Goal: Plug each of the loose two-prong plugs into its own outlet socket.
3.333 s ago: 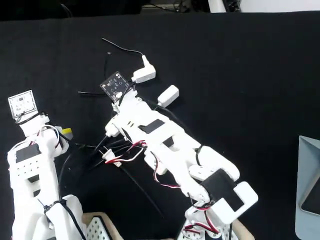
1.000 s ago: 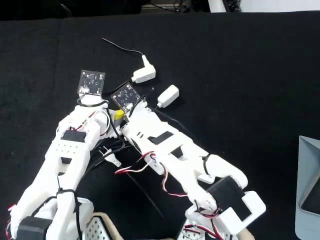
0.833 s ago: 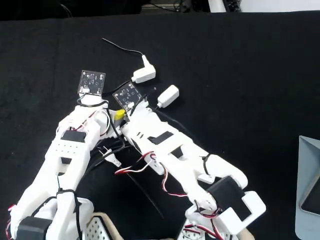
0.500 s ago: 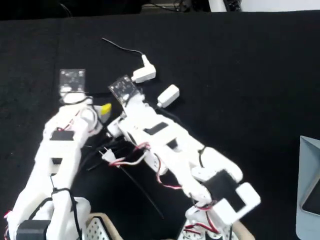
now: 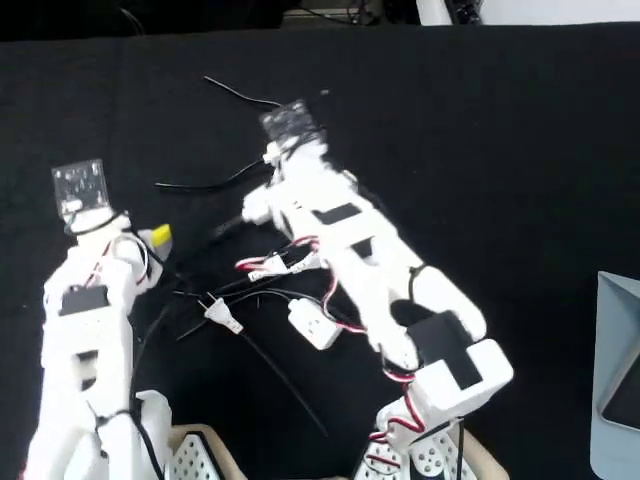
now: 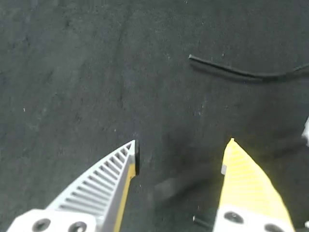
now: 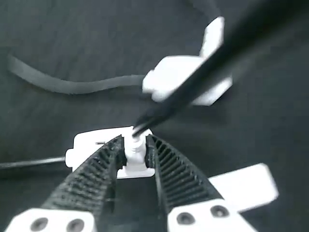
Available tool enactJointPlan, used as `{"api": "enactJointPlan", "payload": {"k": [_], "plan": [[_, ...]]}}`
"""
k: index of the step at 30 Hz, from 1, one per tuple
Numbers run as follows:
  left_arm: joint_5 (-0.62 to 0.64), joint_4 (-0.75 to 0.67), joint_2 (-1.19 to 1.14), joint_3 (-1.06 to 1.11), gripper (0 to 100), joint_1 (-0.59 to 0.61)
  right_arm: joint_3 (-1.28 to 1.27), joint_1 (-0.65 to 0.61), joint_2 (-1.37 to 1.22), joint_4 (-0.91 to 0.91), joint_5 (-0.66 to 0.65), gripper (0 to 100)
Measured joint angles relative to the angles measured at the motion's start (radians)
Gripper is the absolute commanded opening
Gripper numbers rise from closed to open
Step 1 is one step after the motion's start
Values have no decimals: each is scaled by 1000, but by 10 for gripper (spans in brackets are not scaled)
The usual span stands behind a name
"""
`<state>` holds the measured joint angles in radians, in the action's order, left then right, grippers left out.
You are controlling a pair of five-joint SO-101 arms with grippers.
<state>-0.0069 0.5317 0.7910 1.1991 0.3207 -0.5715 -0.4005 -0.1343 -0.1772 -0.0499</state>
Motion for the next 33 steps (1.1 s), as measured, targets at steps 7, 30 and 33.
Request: {"api": "enactJointPlan", "payload": {"k": [7,30,33], "plan": [[0,0,242,172,286,0,92,77,-141,109,26,98],[8,166,477,273,285,193,-61,-126,411,-684,150,152],[8,206,477,269,285,222,-126,-184,413,-680,150,152]]}}
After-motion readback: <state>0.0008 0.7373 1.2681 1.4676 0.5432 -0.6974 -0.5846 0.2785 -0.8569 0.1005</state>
